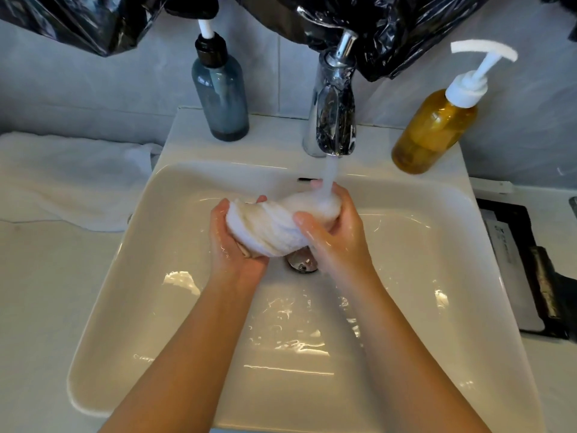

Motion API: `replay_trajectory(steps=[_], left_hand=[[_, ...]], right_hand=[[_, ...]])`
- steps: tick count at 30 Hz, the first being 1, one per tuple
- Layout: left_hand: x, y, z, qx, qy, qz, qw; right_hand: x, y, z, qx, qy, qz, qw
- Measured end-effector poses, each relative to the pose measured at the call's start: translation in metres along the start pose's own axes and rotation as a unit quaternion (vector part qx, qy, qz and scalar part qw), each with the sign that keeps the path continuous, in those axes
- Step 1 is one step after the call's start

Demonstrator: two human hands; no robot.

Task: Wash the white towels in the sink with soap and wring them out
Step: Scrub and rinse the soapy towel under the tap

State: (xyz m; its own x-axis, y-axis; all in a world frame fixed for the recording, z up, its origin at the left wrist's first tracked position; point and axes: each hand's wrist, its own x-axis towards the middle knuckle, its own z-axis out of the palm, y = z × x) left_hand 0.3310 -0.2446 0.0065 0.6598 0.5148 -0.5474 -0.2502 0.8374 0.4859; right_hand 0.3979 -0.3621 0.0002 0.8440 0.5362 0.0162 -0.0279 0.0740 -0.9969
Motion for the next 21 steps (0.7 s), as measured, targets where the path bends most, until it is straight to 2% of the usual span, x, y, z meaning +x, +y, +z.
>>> replay_trajectory(steps=[8, 14, 17, 21], left_hand=[[-0.0069, 0.0003, -0.0028, 0.004, -0.012, 0.012, 1.0], [-0.0023, -0.0001, -0.0029, 0.022, 0.017, 0.023, 0.999], [-0.0017, 0.0, -0.0027, 0.023, -0.002, 0.023, 0.999], [-0.0009, -0.0054, 0.0009, 0.041, -0.075, 0.001, 0.996]], right_hand=[[-0.0085, -0.0043, -0.0008, 0.035, 0.0, -0.016, 0.999], [-0.005, -0.0028, -0.0046, 0.08, -0.041, 0.016, 0.996], [-0.0042, 0.0006, -0.0024, 0.1, 0.015, 0.047, 0.994], [-0.001, 0.0018, -0.0051, 0.149, 0.107, 0.091, 0.979]])
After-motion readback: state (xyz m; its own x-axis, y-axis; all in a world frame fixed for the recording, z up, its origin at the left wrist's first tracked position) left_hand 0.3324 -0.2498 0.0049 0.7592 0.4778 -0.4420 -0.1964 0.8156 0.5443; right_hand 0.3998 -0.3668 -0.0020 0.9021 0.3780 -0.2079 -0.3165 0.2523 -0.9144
